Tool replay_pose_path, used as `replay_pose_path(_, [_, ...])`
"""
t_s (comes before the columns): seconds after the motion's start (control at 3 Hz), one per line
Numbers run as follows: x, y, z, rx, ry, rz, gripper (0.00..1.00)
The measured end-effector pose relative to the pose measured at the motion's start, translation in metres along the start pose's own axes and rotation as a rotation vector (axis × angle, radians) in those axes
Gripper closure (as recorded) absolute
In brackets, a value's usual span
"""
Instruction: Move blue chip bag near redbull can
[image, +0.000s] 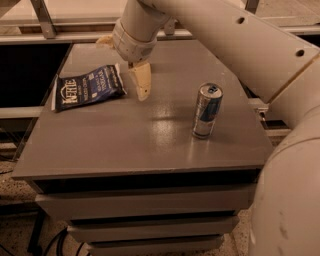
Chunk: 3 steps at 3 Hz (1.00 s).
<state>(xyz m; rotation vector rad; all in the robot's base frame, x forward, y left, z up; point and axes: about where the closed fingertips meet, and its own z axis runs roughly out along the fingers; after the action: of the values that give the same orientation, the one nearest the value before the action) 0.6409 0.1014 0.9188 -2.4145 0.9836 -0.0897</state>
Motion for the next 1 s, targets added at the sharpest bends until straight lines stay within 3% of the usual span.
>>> replay_pose_path(1.0, [0.001, 0.004, 0.033, -0.089, 0.169, -0.149, 0.0])
